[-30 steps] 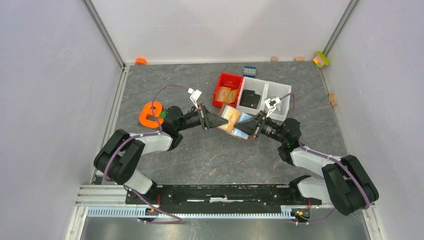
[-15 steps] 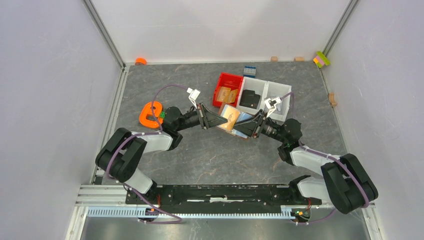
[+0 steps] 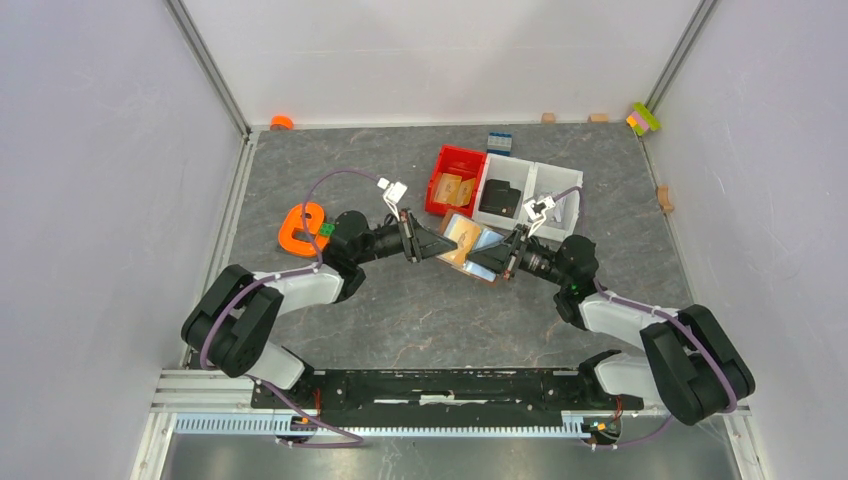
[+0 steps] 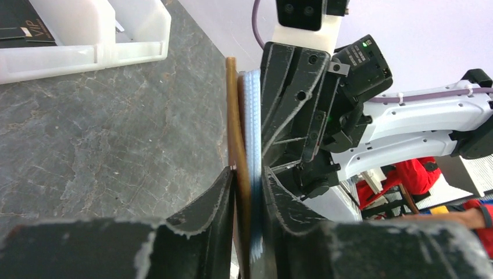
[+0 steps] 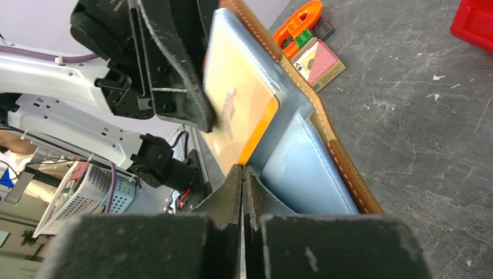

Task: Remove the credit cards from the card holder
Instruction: Remove the credit card from the card holder.

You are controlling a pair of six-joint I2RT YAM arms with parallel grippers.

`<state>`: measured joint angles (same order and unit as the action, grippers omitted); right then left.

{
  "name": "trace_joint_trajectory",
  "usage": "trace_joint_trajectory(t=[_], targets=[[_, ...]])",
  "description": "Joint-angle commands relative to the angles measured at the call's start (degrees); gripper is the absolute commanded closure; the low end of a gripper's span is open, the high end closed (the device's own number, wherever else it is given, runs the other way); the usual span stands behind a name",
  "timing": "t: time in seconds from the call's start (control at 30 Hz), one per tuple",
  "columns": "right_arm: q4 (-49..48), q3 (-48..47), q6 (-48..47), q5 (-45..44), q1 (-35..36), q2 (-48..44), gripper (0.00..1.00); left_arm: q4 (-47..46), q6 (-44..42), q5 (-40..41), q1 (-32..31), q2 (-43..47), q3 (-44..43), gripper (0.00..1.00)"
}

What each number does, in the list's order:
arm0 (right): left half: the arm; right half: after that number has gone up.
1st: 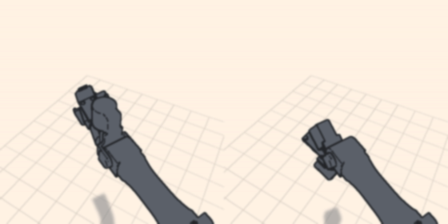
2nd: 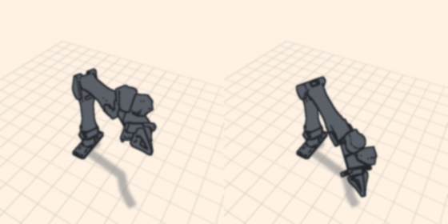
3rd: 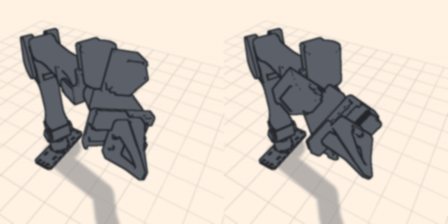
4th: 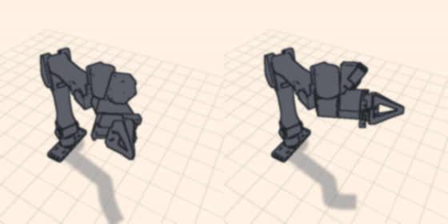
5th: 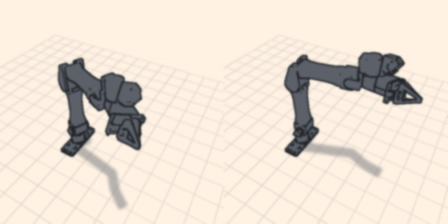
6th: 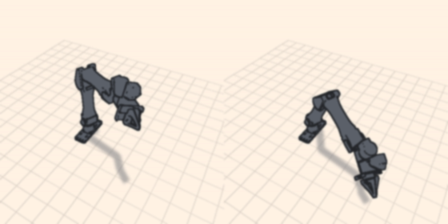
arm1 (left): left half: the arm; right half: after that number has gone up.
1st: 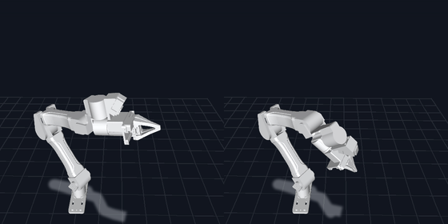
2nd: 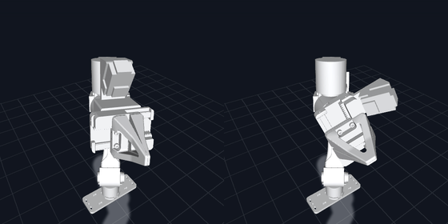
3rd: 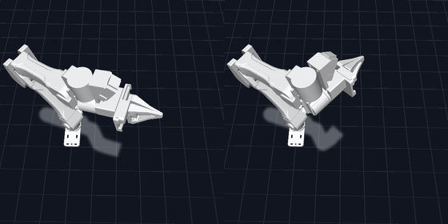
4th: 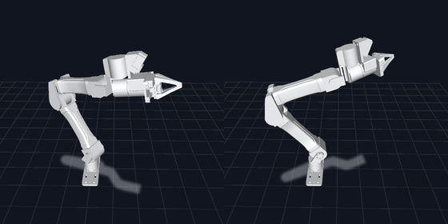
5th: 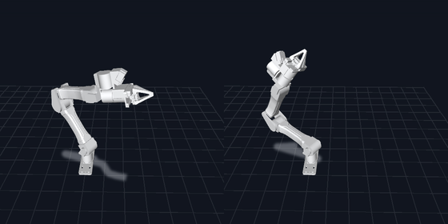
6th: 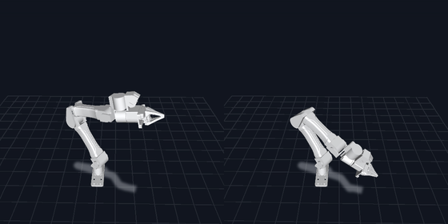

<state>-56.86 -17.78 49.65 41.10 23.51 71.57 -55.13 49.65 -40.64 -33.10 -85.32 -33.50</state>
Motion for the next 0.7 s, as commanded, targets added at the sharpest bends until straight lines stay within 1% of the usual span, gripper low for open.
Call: trace_joint_trajectory(t=[0.0,0.07,0.13,0.2,0.33,0.37,0.4,0.43,0.67], targets=[[-2.16,-0.87,-0.03,-2.05,-0.69,1.02,1.0,-2.52,-0.59,-3.42,-1.88,1.08,-2.29,0.68],[-2.25,-0.88,0.1,-1.98,-0.78,1.12,1.0,-3.47,0.06,-3.78,-1.92,0.83,-2.24,0.65],[-1.76,-0.94,-0.06,-2.08,-0.83,1.38,1.0,-5.21,1.13,-4.29,-1.87,0.61,-2.03,0.58],[-1.24,-1.1,-0.16,-2.08,-0.96,1.68,1.0,-5.96,1.59,-4.44,-1.79,0.75,-1.92,0.58],[-1.85,-1.04,0.16,-1.66,-0.96,2.06,1.0,-5.4,1.41,-4.18,-1.54,0.46,-1.98,0.71],[-1.85,-1.04,0.19,-1.65,-0.92,1.9,1.0,-5.42,1.42,-4.19,-1.54,0.31,-1.98,0.79],[-1.85,-1.05,0.1,-1.62,-0.94,1.7,1.0,-5.3,1.49,-4.23,-1.55,0.21,-2.03,0.84],[-1.77,-1.04,0.05,-1.64,-0.88,1.51,1.0,-5.25,1.55,-4.18,-1.44,0.01,-2.12,0.87],[0.28,-0.54,-0.89,-2.76,-1.6,0.46,1.0,-8.89,4.01,-4.09,-0.37,0.27,-0.94,0.9]])
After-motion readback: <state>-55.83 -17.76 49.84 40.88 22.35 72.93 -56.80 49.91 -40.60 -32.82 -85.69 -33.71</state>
